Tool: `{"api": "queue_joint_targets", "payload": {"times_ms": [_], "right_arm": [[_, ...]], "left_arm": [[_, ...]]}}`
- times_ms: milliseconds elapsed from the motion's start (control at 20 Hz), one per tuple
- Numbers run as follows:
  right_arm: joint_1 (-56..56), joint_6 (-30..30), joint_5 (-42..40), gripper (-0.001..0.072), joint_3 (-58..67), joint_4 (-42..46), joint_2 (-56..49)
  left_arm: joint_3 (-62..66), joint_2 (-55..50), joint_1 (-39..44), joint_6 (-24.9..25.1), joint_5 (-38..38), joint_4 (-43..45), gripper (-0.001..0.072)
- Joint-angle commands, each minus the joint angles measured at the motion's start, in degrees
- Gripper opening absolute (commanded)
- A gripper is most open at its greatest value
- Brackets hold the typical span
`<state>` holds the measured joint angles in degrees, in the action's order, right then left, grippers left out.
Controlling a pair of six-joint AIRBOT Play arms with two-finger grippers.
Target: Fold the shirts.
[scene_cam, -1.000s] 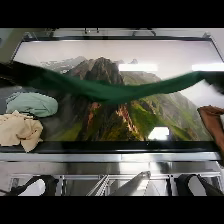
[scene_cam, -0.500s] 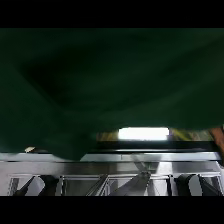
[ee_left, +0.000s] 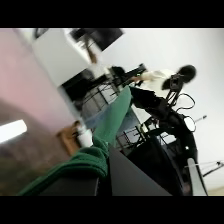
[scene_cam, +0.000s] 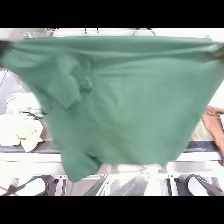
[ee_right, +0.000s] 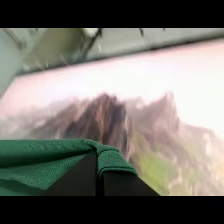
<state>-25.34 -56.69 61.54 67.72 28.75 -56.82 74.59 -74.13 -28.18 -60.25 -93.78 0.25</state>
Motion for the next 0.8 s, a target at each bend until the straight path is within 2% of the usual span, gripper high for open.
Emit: {"api": "queue_joint_targets", "payload": {"times_ms": [0, 50, 200, 300, 400, 550, 650, 750], "right_arm": [[6.6, 5.5, -8.9, 0.0021, -5.4, 1.6, -15.7], [7.5, 7.8, -10.3, 0.0021, -5.4, -0.7, -21.0], [8.2, 19.8, -11.8, 0.0021, -4.7, -16.2, -35.6], [8.0, 26.3, -11.7, 0.0021, -3.3, -25.8, -42.4], [8.0, 29.9, -11.6, 0.0021, -1.0, -30.6, -46.6], [7.9, 29.9, -9.8, 0.0021, 2.6, -29.7, -49.9], [7.5, 29.9, -7.3, 0.0021, 3.1, -26.1, -50.2], [7.0, 27.5, -5.6, 0.0021, 3.1, -20.1, -50.2]], "left_arm": [[0.3, -17.5, 5.7, 3.4, 6.7, 11.1, 0.0028], [3.3, -23.7, 6.4, 3.5, 6.7, 11.3, 0.0013], [17.4, -42.2, 9.1, 2.3, 4.3, 11.3, 0.001], [27.9, -51.5, 10.9, -1.2, 3.5, 11.3, 0.001], [38.3, -58.7, 12.1, -4.8, 3.6, 11.4, 0.001], [46.7, -63.6, 12.5, -7.8, 6.1, 11.4, 0.0011], [44.0, -63.1, 12.2, -7.8, 6.8, 11.3, 0.0011], [41.2, -62.6, 11.8, -7.8, 4.2, 11.3, 0.0011]]}}
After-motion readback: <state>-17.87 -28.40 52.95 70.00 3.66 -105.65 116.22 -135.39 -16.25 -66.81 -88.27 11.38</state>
